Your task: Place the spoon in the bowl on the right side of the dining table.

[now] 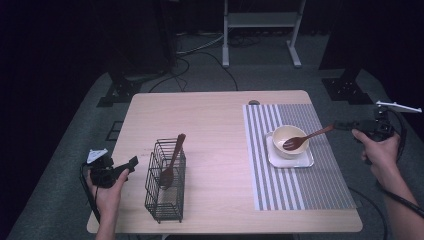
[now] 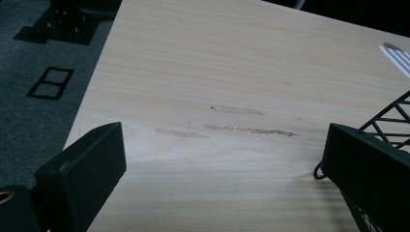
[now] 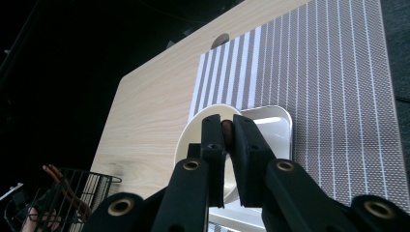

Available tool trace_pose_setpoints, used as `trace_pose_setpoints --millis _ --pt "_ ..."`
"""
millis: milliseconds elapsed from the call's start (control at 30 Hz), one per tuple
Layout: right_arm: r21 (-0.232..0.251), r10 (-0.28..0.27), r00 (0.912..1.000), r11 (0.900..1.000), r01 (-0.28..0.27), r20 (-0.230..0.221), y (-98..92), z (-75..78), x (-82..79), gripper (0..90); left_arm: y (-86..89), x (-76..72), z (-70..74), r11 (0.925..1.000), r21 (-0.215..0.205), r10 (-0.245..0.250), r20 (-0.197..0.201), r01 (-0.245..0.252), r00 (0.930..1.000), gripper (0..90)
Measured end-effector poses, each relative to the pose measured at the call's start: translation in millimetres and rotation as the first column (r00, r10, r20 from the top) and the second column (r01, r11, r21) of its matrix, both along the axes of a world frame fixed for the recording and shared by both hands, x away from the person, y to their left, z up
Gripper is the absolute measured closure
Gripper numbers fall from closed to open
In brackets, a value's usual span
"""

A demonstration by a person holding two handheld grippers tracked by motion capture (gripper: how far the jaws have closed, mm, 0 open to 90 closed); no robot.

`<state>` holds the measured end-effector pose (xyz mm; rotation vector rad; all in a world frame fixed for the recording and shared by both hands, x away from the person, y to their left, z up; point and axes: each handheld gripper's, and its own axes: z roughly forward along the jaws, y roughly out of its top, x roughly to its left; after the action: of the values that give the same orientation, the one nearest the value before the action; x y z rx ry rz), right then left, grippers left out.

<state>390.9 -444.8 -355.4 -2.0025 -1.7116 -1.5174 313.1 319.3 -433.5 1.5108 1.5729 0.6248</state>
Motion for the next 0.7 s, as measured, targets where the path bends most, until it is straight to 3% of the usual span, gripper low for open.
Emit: trace_pose_setpoints --millis 700 --pt "-0.036 0.016 0.9995 0.999 -0.017 -0.027 14.3 -22.2 8.7 81.8 0.1 -0.2 0.7 1.0 -0.002 0.002 0.001 -0.002 1.0 1.2"
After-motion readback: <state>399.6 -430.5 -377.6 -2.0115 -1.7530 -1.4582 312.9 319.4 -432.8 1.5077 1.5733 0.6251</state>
